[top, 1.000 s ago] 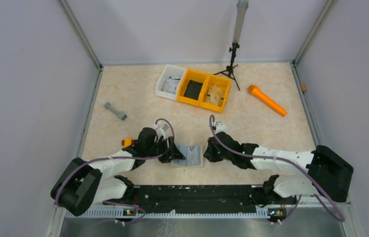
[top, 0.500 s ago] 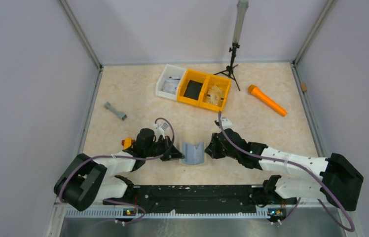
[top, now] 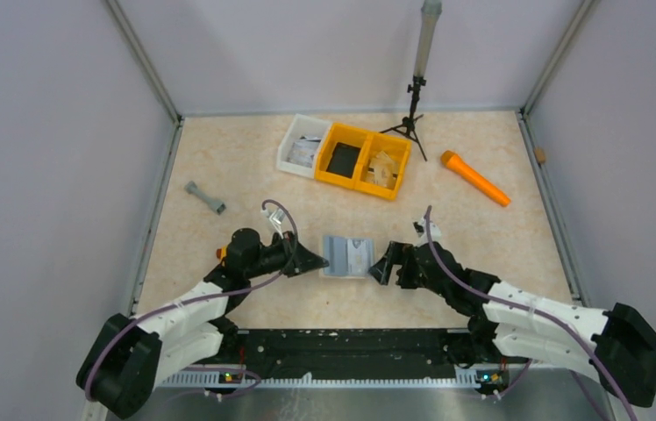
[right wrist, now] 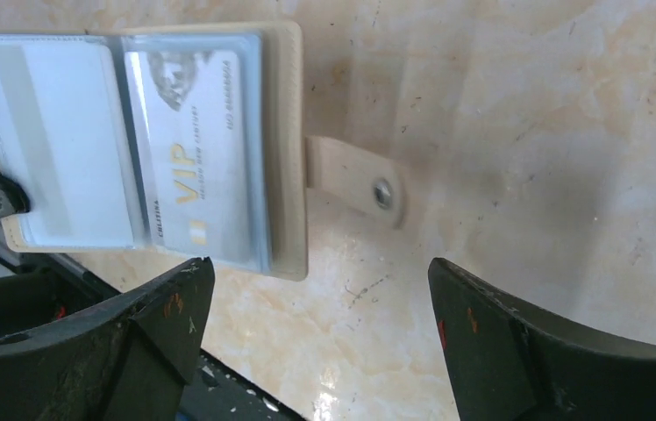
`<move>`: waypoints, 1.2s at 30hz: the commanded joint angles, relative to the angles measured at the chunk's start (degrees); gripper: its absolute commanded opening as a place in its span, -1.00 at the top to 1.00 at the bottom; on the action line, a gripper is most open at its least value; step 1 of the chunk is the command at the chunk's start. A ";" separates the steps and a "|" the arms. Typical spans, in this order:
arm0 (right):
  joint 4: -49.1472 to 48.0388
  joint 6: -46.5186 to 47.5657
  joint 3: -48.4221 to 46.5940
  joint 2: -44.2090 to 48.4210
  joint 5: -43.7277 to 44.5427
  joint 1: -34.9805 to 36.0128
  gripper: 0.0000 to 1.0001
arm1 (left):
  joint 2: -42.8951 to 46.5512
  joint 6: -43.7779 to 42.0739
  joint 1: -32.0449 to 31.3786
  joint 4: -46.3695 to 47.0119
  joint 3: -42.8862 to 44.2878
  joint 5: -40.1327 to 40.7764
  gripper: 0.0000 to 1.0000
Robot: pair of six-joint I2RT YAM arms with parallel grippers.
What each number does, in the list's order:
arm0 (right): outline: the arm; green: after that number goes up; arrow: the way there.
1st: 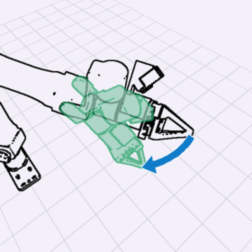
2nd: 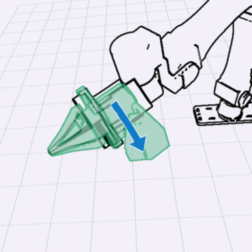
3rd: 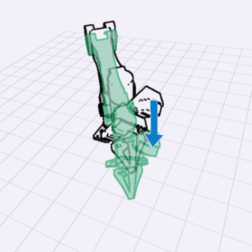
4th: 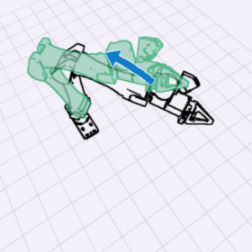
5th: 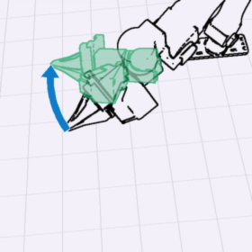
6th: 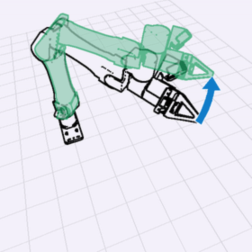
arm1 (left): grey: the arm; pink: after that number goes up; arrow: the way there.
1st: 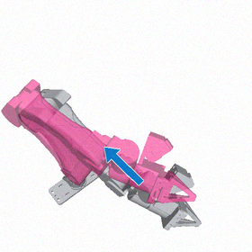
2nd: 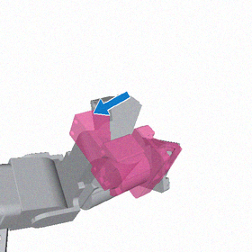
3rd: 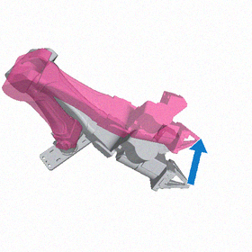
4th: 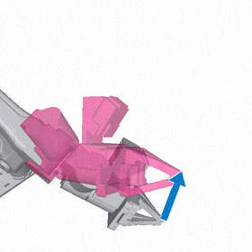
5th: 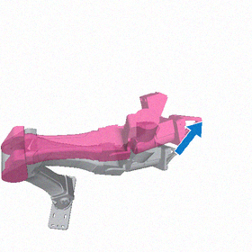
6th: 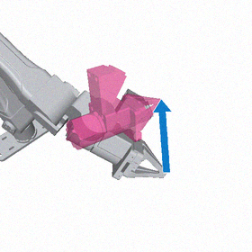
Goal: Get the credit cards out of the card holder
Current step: Remove the credit card from the card holder.
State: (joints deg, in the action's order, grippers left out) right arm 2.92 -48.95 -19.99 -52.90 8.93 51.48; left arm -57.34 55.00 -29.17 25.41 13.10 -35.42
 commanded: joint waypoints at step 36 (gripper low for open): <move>-32.59 -15.38 11.59 21.55 1.21 -0.49 0.09 | 11.05 19.47 0.63 18.26 0.02 -8.13 1.00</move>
State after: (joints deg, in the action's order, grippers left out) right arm -25.98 -63.70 -7.31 -33.71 9.37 51.46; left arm -47.51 73.60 -28.75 38.04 10.59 -41.89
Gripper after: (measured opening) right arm 0.521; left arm 0.021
